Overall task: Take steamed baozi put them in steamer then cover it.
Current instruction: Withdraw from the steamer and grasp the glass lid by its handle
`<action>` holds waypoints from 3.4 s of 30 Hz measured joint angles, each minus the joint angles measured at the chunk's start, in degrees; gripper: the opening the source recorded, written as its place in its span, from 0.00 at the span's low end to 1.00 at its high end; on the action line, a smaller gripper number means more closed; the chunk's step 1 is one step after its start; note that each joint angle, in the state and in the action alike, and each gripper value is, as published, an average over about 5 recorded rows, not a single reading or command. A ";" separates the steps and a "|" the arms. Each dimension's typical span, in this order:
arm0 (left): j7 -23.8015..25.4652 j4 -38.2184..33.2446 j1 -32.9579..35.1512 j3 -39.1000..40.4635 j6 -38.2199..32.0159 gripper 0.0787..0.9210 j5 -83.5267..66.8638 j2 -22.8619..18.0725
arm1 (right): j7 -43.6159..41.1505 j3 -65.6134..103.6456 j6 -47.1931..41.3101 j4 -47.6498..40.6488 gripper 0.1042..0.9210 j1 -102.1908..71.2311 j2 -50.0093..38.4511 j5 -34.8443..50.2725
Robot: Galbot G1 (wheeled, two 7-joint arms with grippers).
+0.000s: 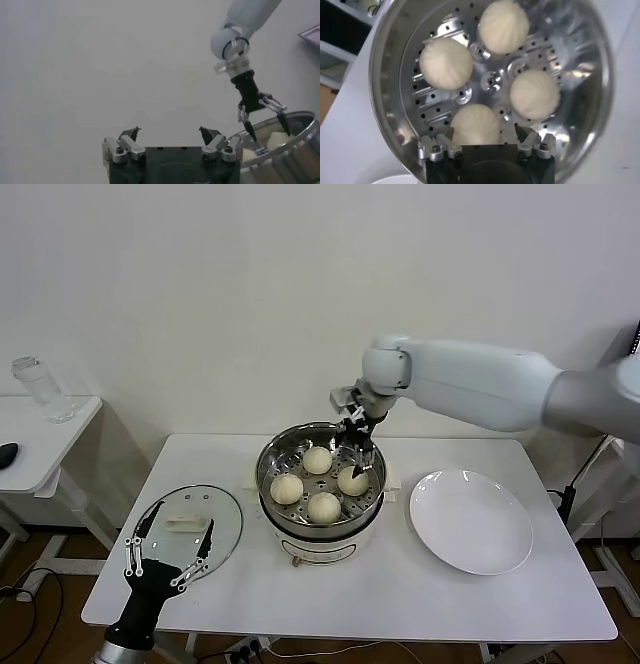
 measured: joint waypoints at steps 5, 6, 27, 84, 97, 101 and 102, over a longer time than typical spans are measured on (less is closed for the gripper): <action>-1.92 -0.03 -0.82 -0.08 1.22 0.88 1.75 0.16 | 5.44 6.79 1.77 5.47 0.88 -1.41 -6.93 1.12; -2.25 -0.05 -0.99 -0.14 1.49 0.88 2.12 0.19 | 7.30 8.08 2.33 6.61 0.88 -1.95 -8.45 1.32; -7.76 4.10 -6.83 -0.52 9.66 0.88 18.67 -0.32 | 64.55 65.74 21.38 16.93 0.88 -55.37 -18.29 -4.24; -12.35 41.32 -27.14 5.14 17.51 0.88 51.59 -1.24 | 70.00 115.91 38.70 20.43 0.88 -114.52 10.11 -20.66; -12.25 44.26 -31.13 6.73 19.54 0.88 52.89 -1.18 | 69.85 116.36 39.08 20.29 0.88 -114.99 10.22 -21.67; -12.12 44.75 -32.06 7.05 19.96 0.88 52.97 -1.17 | 69.82 116.45 39.22 20.29 0.88 -115.18 10.26 -21.92; -12.05 44.85 -32.25 7.13 20.04 0.88 53.00 -1.17 | 69.82 116.49 39.24 20.29 0.88 -115.21 10.26 -21.98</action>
